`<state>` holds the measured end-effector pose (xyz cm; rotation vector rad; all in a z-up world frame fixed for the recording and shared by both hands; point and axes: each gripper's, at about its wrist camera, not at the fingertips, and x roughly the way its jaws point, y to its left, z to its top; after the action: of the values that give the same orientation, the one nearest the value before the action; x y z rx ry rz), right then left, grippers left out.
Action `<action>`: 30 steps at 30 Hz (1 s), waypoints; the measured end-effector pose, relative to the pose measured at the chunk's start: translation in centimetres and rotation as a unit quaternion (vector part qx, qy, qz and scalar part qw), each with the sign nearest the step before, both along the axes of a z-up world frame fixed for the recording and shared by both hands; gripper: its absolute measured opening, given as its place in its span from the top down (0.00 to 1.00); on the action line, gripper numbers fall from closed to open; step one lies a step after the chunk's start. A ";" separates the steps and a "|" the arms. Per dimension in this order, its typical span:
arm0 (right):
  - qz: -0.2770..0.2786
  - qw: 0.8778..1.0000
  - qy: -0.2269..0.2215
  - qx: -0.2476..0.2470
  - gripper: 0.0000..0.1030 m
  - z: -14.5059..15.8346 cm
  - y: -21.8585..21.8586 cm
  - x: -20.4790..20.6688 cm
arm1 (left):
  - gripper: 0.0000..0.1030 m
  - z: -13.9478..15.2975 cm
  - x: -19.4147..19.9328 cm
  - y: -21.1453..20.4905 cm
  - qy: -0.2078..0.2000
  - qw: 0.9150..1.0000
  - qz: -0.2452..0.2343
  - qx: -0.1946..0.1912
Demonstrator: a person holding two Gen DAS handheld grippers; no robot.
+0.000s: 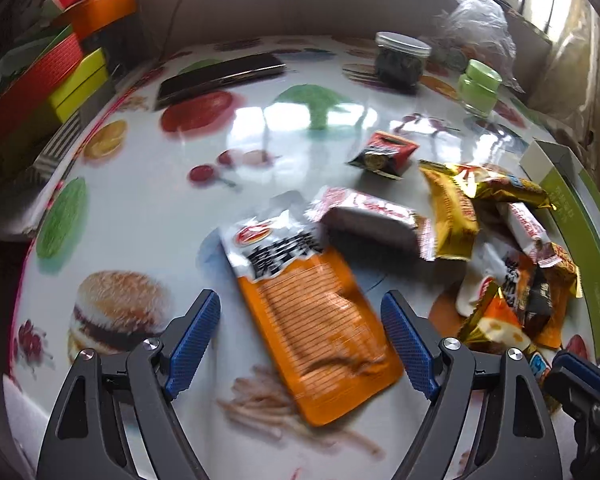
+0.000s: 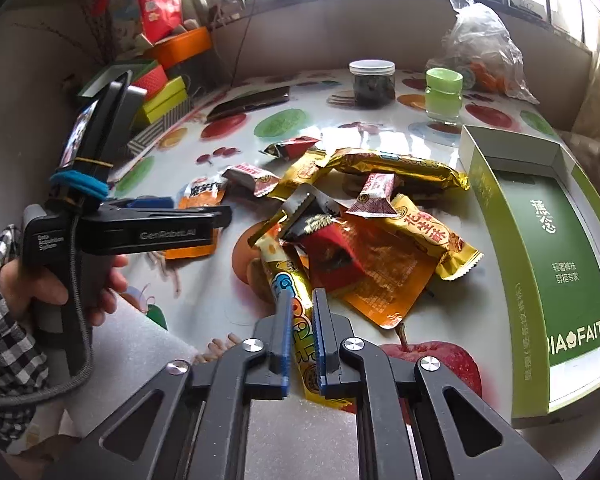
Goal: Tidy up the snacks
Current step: 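Grasp the orange konjac pouch with the left tool while the right tool grasps the yellow wafer bar, then carry the orange pouch and wafer bar over the green box with both tools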
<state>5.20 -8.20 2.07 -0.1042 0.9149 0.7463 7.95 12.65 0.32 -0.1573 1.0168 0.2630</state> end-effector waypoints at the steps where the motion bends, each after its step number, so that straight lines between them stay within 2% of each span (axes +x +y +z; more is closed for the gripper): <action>1: 0.008 1.000 -0.001 -0.001 0.86 0.0 0.2 0.0 | 0.19 -0.1 -0.2 0.2 0.000 1.000 0.003 0.000; 2: 0.012 1.000 -0.004 -0.003 0.82 0.1 0.3 -0.1 | 0.19 -0.1 -0.3 0.3 -0.002 1.000 0.002 0.003; 10: 0.046 0.996 -0.045 -0.065 0.69 -0.1 3.0 -0.7 | 0.19 -0.2 -0.6 0.6 0.001 1.000 0.002 0.000; 17: 0.028 0.996 -0.026 -0.082 0.69 -1.3 3.0 -0.1 | 0.20 -0.2 -0.6 0.6 -0.004 1.000 0.014 0.000; 18: 0.025 0.996 -0.024 -0.079 0.69 -1.4 2.8 0.0 | 0.23 -0.1 -0.7 0.6 -0.005 1.000 0.015 0.001; 20: 0.024 0.997 -0.024 -0.076 0.72 -1.4 2.6 0.0 | 0.42 0.2 -0.8 0.7 -0.011 1.000 0.017 0.002; 21: 0.024 0.997 -0.024 -0.075 0.73 -1.4 2.6 -0.1 | 0.46 0.3 -0.8 0.7 -0.013 1.000 0.016 0.003; 23: 0.024 0.997 -0.024 -0.073 0.77 -1.4 2.6 -0.1 | 0.48 0.4 -0.8 0.8 -0.014 1.000 0.017 0.000; 30: 0.017 0.997 -0.030 -0.063 0.79 -1.0 2.3 -0.4 | 0.51 0.6 -1.3 1.1 -0.021 1.000 0.019 -0.007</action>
<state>4.78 -5.90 1.07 -0.2526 0.9036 0.7140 6.62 13.71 0.89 -0.1936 0.9739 0.2861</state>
